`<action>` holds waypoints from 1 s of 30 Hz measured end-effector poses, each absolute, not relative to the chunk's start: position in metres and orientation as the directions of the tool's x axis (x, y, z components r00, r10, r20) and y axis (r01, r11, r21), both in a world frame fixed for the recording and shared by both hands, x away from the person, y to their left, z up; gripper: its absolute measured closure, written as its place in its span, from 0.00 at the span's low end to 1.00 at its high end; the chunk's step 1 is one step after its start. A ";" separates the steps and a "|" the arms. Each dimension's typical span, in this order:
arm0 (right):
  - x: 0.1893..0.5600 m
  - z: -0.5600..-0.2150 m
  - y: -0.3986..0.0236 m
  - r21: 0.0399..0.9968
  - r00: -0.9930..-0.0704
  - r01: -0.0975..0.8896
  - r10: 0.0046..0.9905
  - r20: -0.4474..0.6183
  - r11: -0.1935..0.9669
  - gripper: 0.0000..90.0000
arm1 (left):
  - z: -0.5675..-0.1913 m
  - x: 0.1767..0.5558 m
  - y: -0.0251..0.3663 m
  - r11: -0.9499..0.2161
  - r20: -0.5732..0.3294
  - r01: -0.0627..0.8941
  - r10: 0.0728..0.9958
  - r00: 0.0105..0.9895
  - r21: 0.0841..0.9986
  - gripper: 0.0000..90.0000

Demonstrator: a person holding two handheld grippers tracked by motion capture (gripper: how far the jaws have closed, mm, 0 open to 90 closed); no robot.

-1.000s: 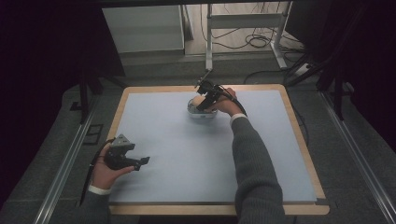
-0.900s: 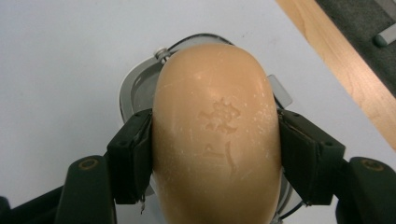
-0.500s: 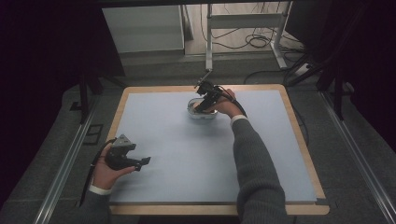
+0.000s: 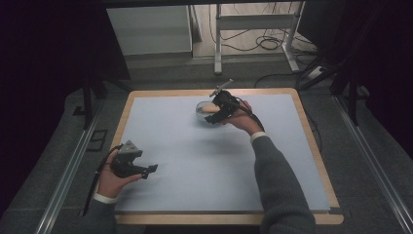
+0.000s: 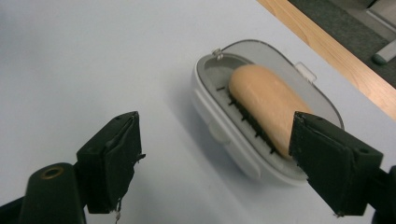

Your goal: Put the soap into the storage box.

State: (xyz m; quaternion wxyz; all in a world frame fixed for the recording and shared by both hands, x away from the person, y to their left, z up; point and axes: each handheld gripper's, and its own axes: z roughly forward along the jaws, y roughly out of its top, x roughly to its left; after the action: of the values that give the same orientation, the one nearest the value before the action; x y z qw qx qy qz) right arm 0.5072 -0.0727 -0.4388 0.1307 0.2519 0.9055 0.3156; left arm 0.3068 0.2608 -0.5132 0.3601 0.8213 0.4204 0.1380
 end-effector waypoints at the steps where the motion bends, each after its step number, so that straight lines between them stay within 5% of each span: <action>1: 0.503 -0.438 -0.075 0.638 -0.834 0.378 0.546 -0.079 0.671 0.18 | -0.513 0.307 0.261 -0.381 -0.079 0.593 0.793 0.604 0.710 0.14; 30: 0.352 -0.486 -0.203 0.761 -0.687 0.442 0.725 -0.052 0.474 0.18 | -0.509 0.303 0.259 -0.384 -0.064 0.582 0.795 0.604 0.717 0.14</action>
State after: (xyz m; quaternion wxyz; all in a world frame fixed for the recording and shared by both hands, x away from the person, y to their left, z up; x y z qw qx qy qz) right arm 0.3522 -0.2026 -0.4860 0.1878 0.3483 0.8377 0.3763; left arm 0.3031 0.2589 -0.5086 0.3623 0.8189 0.4202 0.1471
